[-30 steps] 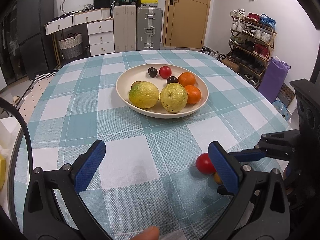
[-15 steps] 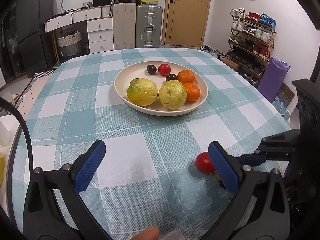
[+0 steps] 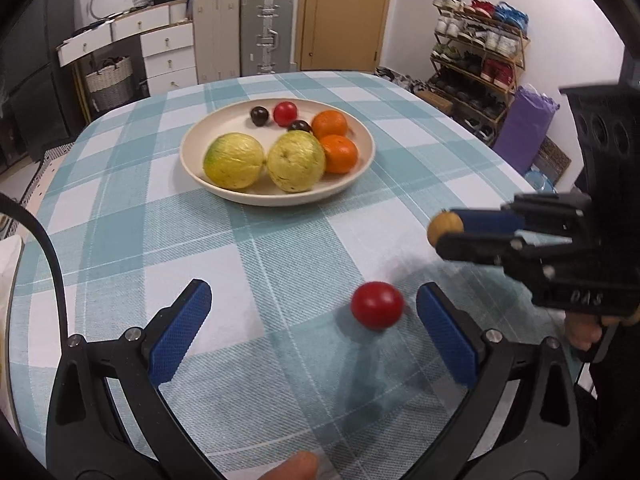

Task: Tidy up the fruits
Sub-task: 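Grasp the small brown fruit with the right gripper while the left gripper grasps the red tomato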

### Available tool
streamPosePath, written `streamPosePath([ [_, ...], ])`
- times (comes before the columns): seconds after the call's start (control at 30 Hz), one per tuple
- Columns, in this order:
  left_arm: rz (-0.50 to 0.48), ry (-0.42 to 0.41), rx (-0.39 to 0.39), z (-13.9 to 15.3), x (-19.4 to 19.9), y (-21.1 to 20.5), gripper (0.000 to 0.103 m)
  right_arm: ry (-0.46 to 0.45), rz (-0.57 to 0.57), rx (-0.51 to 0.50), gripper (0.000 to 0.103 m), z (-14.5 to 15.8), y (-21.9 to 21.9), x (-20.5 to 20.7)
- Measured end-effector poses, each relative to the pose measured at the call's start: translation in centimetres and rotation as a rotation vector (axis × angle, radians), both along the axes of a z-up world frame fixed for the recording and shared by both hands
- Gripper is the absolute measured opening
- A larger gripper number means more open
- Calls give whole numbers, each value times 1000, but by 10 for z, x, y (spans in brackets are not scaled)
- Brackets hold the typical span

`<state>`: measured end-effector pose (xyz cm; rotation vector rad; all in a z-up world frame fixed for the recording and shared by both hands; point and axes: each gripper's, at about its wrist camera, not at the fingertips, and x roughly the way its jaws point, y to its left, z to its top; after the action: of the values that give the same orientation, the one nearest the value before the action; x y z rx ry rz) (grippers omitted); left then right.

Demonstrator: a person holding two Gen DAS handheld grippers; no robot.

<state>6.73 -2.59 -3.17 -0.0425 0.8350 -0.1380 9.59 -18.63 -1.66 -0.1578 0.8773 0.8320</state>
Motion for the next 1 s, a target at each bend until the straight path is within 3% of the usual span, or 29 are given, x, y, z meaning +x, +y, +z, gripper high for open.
streamPosePath([
  [0.17, -44, 30, 23, -8, 1, -13, 102, 8, -24, 8, 27, -1, -4, 4],
  [0.23, -59, 37, 16, -11, 1, -15, 97, 8, -21, 8, 27, 0, -5, 2],
  [0.37, -95, 65, -15, -15, 2, -17, 73, 7, -16, 5, 27, -1, -3, 0],
  [0.53, -135, 53, -23, -15, -1, -23, 68, 10, -14, 3, 27, -1, -3, -1],
  [0.77, -159, 60, -21, -18, -1, -27, 38, 8, -13, 6, 27, -1, -3, -1],
  [1.0, -171, 56, -29, -18, -2, -27, 29, 7, -12, 7, 27, -2, -3, 0],
])
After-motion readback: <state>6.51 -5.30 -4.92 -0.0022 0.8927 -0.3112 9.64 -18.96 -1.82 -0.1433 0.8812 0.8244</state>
